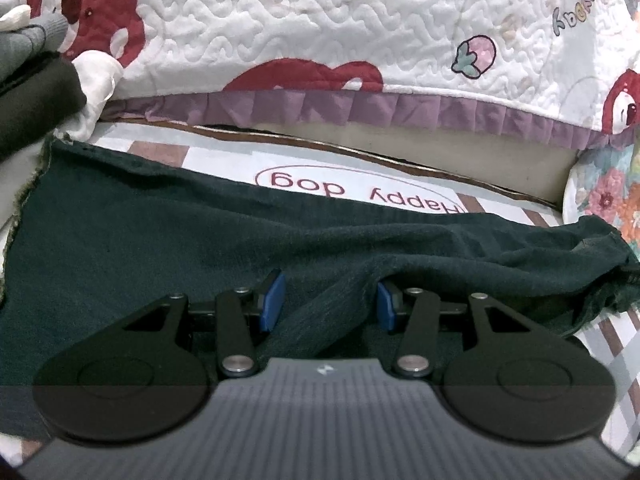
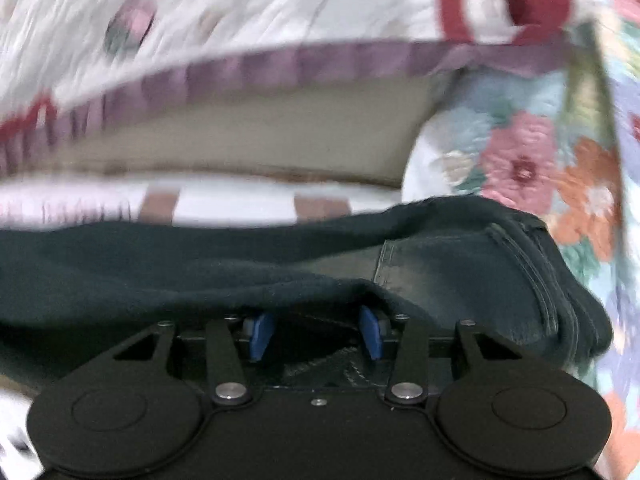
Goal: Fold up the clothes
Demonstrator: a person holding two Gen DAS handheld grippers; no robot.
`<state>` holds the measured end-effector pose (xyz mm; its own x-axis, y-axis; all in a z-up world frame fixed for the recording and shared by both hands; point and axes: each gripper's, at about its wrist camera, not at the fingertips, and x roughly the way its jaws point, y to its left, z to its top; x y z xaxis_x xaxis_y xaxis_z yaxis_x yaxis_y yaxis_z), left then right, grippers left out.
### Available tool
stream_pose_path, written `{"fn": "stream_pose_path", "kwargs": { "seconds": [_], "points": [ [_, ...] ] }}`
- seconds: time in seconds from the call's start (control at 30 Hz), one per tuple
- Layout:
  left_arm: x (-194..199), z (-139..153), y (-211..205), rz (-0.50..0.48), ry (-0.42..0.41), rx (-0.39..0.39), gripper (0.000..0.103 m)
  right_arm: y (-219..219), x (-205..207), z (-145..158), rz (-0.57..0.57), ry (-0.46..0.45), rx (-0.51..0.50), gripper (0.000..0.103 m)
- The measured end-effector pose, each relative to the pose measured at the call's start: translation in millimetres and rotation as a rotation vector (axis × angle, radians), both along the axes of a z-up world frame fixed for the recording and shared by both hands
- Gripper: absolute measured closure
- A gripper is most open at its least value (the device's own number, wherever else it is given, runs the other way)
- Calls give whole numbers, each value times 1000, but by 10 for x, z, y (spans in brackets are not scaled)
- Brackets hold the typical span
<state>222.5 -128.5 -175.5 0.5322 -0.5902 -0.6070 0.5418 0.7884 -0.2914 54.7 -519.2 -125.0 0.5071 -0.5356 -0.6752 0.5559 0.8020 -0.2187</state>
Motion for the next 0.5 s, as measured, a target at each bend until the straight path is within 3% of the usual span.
{"fn": "stream_pose_path", "kwargs": {
  "seconds": [0.17,0.27,0.4,0.43,0.5],
  "points": [
    [6,-1,0,-3,0,6,55,125,29,-251,64,118,-72,48],
    [8,-5,-1,-4,4,7,55,188,24,-347,46,121,-55,41],
    [-7,-6,-21,-14,-4,19,55,59,115,-365,-6,89,-19,41],
    [-11,-2,-30,-17,-8,25,55,13,153,-377,-20,85,-28,45],
    [-16,28,-32,-21,-20,36,55,-55,223,-381,-48,79,-53,90]
  ]
}}
